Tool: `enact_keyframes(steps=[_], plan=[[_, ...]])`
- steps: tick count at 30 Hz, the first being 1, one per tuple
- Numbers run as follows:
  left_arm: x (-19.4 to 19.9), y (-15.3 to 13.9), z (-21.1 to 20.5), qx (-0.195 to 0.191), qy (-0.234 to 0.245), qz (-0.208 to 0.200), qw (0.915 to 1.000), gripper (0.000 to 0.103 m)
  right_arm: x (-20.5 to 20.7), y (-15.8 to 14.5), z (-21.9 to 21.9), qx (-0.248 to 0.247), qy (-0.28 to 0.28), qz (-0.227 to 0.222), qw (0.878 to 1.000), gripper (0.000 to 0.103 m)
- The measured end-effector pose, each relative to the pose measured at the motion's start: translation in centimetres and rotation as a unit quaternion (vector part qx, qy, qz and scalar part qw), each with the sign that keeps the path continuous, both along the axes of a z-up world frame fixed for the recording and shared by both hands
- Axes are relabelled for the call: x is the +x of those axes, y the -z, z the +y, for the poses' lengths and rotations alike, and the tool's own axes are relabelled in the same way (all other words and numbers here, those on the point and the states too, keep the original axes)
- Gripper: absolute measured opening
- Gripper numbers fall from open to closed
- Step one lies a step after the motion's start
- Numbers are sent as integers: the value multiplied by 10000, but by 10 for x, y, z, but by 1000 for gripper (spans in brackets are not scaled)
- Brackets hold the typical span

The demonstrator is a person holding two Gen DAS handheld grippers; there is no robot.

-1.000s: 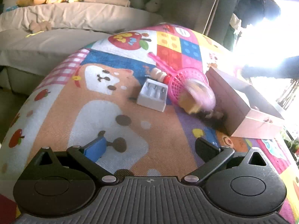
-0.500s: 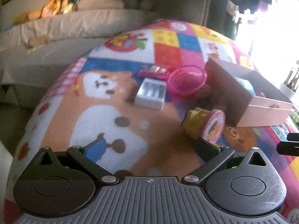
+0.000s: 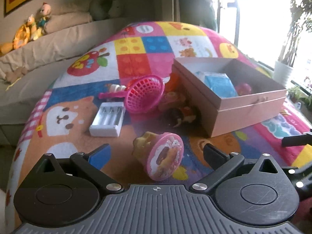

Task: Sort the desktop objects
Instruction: 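Grasp the pink round container with the left tool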

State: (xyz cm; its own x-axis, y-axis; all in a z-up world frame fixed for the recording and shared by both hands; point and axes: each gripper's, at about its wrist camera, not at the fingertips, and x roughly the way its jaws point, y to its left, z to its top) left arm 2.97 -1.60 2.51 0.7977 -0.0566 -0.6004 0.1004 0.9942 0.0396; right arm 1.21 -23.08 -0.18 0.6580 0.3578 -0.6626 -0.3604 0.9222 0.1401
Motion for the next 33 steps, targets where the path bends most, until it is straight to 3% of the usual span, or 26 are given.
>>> enact_keyframes(steps=[4,8,12,15,17,19,23,26,29,31,33], plan=[[-4,4,-10,182,-13,-46,9998,98,-1,0,2,-83,-4,-29,10000,103],[-14,9,-23,943,-185,-372,9947,97,-3,0,5,-170,25,-77,9998,103],[-17,9,-32,1212,-183,-580,9908,95,-2,1,6,-191,45,-87,9998,103],[-13,15,-39,1490,-98,-589,9870,81,-3,1,10,-309,53,-107,9995,103],[-12,17,-37,1454,-50,-488,9882,65,-3,1,13,-376,56,-117,9992,103],[-14,17,-33,1376,-38,-486,9893,58,-3,1,13,-373,60,-117,9992,103],[-20,7,-15,977,-115,-442,9942,57,-3,2,13,-361,57,-117,9993,103],[-27,-5,11,-33,0,-9,10000,57,-3,2,13,-395,58,-121,9991,103],[-40,-12,34,-1017,264,441,9935,57,-2,2,14,-424,56,-122,9990,103],[-47,-13,43,-1205,229,580,9908,58,-4,-1,16,-418,-6,-181,9990,103],[-54,-13,49,-1093,96,534,9925,60,-12,-9,25,-501,-268,-522,9970,101]])
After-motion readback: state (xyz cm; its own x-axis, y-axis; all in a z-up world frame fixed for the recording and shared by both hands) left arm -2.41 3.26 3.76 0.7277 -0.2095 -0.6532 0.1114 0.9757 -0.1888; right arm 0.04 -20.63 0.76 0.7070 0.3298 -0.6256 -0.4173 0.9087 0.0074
